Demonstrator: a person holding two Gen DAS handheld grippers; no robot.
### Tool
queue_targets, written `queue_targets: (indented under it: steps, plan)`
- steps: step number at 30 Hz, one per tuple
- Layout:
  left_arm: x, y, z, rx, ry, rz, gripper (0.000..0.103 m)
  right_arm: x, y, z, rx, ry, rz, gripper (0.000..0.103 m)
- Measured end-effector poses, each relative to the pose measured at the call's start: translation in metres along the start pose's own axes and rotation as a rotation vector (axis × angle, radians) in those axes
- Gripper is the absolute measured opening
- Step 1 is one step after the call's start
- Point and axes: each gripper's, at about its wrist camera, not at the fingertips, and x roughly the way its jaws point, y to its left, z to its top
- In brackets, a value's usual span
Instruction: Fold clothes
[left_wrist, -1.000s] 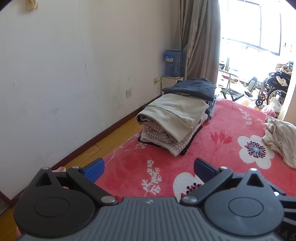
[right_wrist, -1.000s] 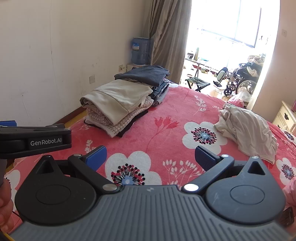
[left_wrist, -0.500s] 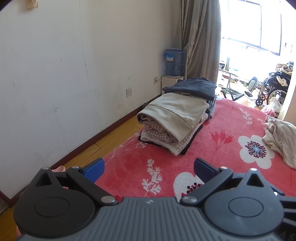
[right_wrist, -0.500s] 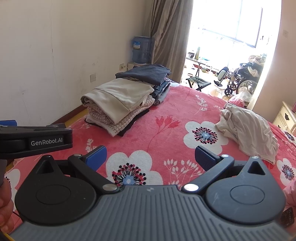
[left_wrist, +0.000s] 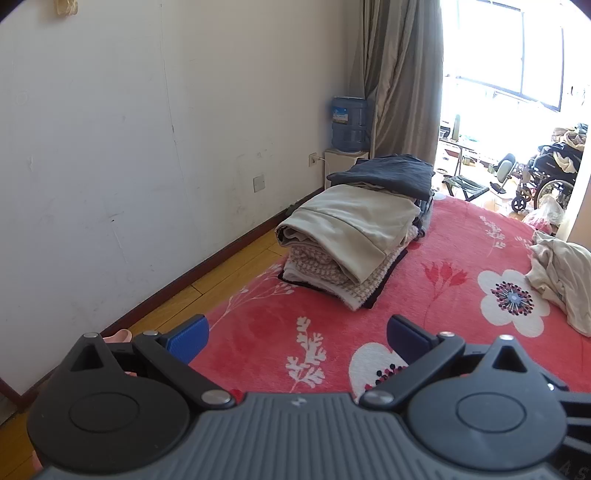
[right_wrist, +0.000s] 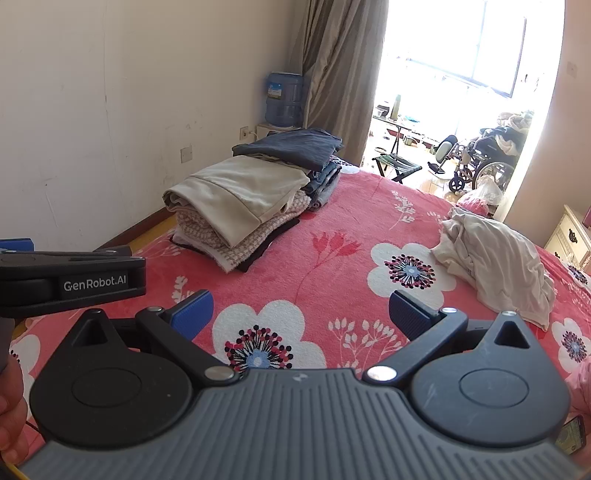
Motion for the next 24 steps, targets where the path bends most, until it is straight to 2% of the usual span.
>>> queue_targets:
  steps: [24]
  plan:
    - [-0.0027, 0.0043, 0.0014, -0.007, -0.003, 0.003, 0.103, -0.0032, 0.0057, 0.0020, -0.011, -0.007, -0.004, 0.102]
